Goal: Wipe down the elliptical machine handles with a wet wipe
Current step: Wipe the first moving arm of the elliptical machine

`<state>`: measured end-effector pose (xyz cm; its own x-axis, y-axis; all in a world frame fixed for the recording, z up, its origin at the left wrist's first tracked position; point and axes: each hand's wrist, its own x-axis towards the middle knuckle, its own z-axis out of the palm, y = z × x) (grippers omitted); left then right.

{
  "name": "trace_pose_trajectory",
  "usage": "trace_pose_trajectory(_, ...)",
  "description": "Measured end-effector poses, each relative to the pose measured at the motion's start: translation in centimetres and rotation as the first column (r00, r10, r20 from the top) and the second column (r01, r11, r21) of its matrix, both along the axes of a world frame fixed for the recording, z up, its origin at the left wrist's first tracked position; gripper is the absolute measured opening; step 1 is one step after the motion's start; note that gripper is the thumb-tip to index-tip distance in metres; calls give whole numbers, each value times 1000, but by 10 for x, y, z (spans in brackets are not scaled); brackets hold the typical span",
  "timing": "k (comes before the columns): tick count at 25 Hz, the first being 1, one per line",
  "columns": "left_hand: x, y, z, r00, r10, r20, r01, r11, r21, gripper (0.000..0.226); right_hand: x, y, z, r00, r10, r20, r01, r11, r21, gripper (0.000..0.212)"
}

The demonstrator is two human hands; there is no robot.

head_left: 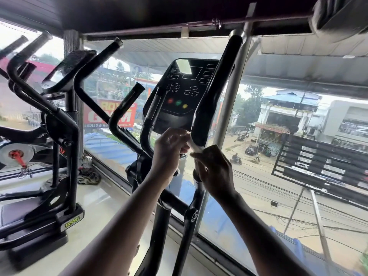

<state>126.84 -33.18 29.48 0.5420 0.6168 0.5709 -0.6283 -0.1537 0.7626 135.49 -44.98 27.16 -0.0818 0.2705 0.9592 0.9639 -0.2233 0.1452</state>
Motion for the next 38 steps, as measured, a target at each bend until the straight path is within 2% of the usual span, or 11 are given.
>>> trace_pose_trajectory(2, 3, -3, -13, 999, -9, -35, 9, 1000, 5, 11, 3, -3, -7, 985, 99, -143, -92, 994, 54, 15)
trace_pose_trajectory(5, 9, -8, -19, 1000, 23, 8, -22, 999, -29, 8, -15, 5, 1, 970, 200, -141, -180, 973, 142, 11)
trace_pose_trajectory(10, 6, -8, -14, 1000, -17, -14, 16, 999, -28, 14, -14, 15, -13, 886, 215, -410, -96, 952, 292, 10)
trace_pose_trajectory(16, 5, -10, 5, 998, -7, 54, 7, 1000, -13, 19, -34, 20, -2, 836, 361, -414, -201, 902, 381, 13)
trace_pose_trajectory(20, 7, -17, 4, 1000, 4, 22, -4, 1000, 26, 13, -8, 23, -26, 551, 363, -751, -44, 912, 409, 25)
trace_pose_trajectory(22, 8, -21, 3, 1000, 10, 9, -11, 998, 56, 17, -10, 24, -26, 512, 390, -765, -13, 894, 447, 31)
trace_pose_trajectory(26, 11, -24, 7, 999, -30, -34, 31, 999, 37, 50, -27, 23, -5, 649, 463, -603, -160, 859, 486, 29)
trace_pose_trajectory(30, 10, -26, 9, 994, -57, -96, 57, 998, -6, 108, -2, 24, -36, 547, 355, -758, -69, 922, 381, 29)
trace_pose_trajectory(32, 11, -29, 7, 993, -79, -90, 82, 996, 30, 93, -2, 25, -38, 494, 326, -806, 0, 927, 375, 30)
trace_pose_trajectory(35, 20, -28, 1, 993, -91, -71, 99, 988, 117, 43, -23, 26, -12, 603, 454, -656, -123, 865, 486, 23)
trace_pose_trajectory(38, 21, -31, 3, 998, -59, -35, 63, 988, 143, 31, -19, 28, -20, 678, 400, -617, -129, 890, 437, 19)
